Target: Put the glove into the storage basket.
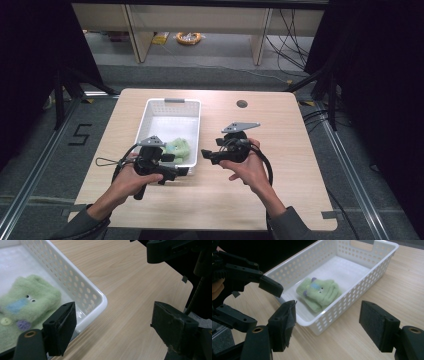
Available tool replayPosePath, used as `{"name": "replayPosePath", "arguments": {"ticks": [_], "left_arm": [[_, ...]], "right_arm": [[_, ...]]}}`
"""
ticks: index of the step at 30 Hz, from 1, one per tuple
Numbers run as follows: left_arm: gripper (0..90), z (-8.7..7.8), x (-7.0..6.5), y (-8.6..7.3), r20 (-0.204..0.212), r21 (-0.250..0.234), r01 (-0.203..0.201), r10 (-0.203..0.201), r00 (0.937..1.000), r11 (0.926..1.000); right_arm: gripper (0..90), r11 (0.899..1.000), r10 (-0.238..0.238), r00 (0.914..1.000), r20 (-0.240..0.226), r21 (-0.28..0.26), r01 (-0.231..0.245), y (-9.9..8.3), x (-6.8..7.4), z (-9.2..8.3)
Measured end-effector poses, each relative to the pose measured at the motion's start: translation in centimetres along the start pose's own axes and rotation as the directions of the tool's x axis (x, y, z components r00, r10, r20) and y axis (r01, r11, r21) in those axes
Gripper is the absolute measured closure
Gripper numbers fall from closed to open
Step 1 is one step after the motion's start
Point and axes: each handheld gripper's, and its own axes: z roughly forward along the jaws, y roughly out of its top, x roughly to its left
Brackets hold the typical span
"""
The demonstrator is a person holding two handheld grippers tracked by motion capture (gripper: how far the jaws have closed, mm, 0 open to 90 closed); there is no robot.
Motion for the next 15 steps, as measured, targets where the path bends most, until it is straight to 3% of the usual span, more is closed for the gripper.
{"name": "replayPosePath", "arguments": {"ticks": [2, 5, 11, 15], "left_arm": [[19.6, 0.0, -0.2, -0.2, 0.011, 0.003, -0.006, 0.006, 0.9999, 1.0000], [19.6, 0.2, -0.5, -0.5, 0.023, 0.002, -0.004, 0.004, 0.9997, 1.0000], [19.6, 0.5, -1.2, -1.3, 0.037, -0.006, 0.002, -0.001, 0.9993, 1.0000], [19.7, 0.7, -1.6, -1.9, 0.052, -0.003, 0.001, -0.001, 0.9987, 1.0000]], "right_arm": [[30.5, 1.000, -0.027, 0.9996, 0.008, -0.009, 0.027, -0.2, -0.1, -0.4], [30.5, 1.000, 0.005, 0.9999, 0.015, -0.006, -0.005, -0.7, 0.0, -0.8], [30.5, 1.000, -0.007, 1.0000, 0.006, -0.013, 0.007, -2.0, -0.4, -1.1], [30.5, 1.000, 0.020, 0.9996, 0.021, -0.011, -0.020, -3.0, -0.6, -1.6]]}}
